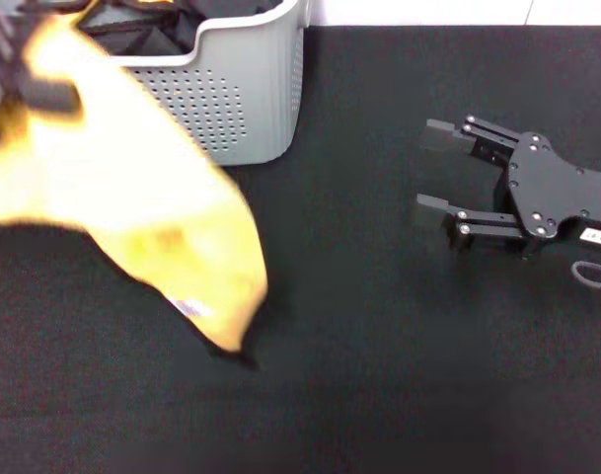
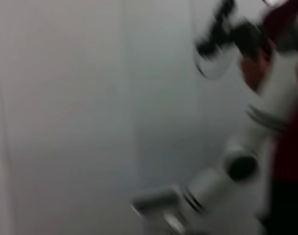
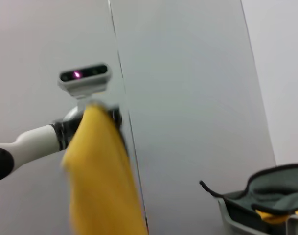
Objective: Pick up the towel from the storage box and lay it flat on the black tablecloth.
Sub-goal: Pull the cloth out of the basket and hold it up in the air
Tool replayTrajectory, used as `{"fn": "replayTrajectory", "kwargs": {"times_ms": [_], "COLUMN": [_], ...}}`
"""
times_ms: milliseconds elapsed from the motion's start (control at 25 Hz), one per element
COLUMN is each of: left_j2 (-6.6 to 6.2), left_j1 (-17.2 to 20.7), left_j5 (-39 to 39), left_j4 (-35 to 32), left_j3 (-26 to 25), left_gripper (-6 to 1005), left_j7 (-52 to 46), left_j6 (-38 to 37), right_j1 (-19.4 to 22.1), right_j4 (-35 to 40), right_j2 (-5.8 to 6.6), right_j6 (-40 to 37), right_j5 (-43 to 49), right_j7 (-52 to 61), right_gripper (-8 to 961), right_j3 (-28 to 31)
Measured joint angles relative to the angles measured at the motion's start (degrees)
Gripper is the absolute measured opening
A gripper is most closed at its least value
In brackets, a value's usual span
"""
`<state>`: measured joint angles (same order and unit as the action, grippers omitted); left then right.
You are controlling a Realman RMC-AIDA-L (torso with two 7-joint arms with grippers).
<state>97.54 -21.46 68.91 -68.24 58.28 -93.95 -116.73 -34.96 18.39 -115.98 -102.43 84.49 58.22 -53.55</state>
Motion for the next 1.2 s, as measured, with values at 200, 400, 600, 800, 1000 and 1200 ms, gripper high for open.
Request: {"fn": "replayTrajectory", "kwargs": {"times_ms": [200,400,600,800,1000,1200], "left_j2": [-2.61,-2.87,-2.06,-2.17,-1.52,0.51], "left_j1": [-3.7,-7.2,-8.7,-9.8,-12.3,-15.0], "left_j5": [4.7,4.6,2.7,-2.9,-4.9,-5.0], "left_j4": [-1.0,-1.0,-3.0,-7.1,-10.2,-11.4], "left_j3": [12.7,20.3,21.2,21.1,21.5,22.2], "left_gripper": [20,20,21,21,22,22], "left_j7": [-1.4,-1.3,-2.5,-5.1,-10.1,-13.7], "left_j6": [-0.1,-0.2,-0.2,-0.2,-0.2,-0.2], "right_j1": [0.0,-0.9,-2.2,-2.6,-2.3,-3.6], "right_j4": [1.0,3.2,3.9,7.5,12.4,14.6], "right_j2": [0.45,0.62,0.60,0.77,2.49,5.53], "right_j6": [-0.6,-0.7,-0.5,-1.3,-6.4,-14.6], "right_j5": [0.7,4.0,4.4,4.4,5.8,6.6], "right_j7": [-0.5,-0.1,-0.1,-0.4,-0.6,-0.7], "right_gripper": [859,859,859,858,858,857], "right_j3": [-0.6,-1.4,-6.7,-14.7,-18.0,-16.6]}}
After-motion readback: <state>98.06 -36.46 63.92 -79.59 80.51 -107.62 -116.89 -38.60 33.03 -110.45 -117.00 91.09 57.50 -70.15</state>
